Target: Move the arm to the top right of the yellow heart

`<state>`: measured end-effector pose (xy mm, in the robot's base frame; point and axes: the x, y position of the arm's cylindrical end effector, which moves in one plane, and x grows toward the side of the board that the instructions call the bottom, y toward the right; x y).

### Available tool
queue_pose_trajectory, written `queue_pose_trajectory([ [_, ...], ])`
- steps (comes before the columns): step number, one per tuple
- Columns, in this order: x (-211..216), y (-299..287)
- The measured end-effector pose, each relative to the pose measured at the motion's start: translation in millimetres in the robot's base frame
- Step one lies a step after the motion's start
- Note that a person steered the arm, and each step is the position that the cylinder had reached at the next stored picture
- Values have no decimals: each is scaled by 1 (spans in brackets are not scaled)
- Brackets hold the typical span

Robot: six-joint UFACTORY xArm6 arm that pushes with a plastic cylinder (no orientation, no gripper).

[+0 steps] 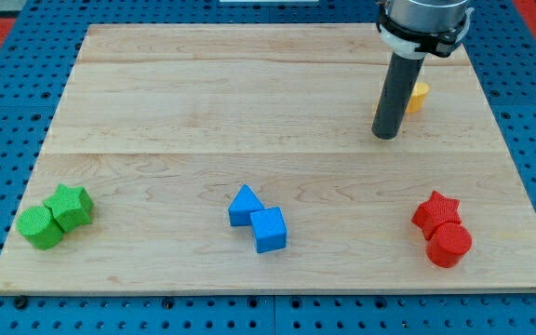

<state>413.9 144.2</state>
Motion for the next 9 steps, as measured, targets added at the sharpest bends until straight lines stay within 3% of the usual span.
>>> queue_pose_trajectory([
  [6, 43, 12],
  [8, 41, 69],
  [9, -4, 132],
])
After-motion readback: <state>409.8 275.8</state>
